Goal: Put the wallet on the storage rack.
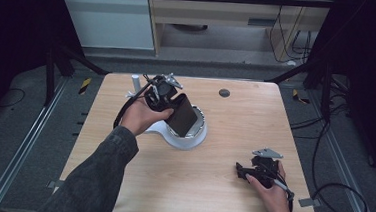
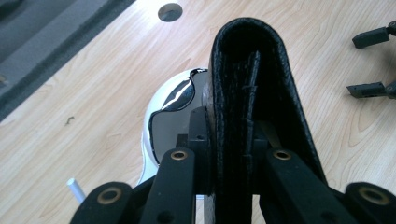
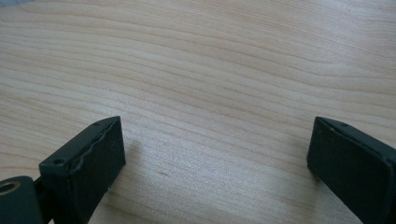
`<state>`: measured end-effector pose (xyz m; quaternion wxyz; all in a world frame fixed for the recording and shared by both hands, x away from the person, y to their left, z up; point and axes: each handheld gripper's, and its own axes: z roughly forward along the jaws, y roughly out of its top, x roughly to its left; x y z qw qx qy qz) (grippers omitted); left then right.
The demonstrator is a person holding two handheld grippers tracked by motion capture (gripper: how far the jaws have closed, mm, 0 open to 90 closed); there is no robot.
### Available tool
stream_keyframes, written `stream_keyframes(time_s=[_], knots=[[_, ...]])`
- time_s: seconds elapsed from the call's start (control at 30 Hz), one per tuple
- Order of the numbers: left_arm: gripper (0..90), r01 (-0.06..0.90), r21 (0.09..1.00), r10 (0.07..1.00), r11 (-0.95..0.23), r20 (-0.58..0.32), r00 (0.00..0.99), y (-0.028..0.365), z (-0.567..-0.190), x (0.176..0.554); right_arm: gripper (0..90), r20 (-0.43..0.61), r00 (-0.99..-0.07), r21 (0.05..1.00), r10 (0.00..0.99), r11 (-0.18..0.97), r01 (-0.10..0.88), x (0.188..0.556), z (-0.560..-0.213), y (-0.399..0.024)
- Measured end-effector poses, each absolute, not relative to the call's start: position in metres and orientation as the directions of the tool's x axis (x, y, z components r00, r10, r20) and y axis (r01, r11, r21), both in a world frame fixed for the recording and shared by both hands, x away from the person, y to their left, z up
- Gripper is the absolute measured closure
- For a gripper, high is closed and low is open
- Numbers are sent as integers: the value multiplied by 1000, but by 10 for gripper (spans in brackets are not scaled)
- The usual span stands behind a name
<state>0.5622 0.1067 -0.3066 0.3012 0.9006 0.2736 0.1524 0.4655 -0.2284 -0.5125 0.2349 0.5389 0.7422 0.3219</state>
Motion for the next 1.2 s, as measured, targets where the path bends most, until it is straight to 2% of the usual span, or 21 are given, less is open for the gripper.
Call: stream_keyframes(time_s=[0.4, 0.83, 1.1, 1.2], knots=[[789, 420, 605, 593, -676, 108, 798, 97, -319, 575, 45, 1, -307, 731, 952, 209, 649, 465, -512, -228], [781, 458, 610, 615, -647, 63, 786, 98, -323, 585, 45, 0, -308, 731, 951, 210, 649, 465, -513, -228], [663, 435, 658, 641, -615, 96, 761, 104, -314, 581, 44, -3, -310, 731, 951, 213, 648, 465, -513, -228], [644, 427, 677, 651, -600, 103, 752, 107, -310, 578, 45, 0, -309, 731, 951, 211, 649, 465, -513, -228]])
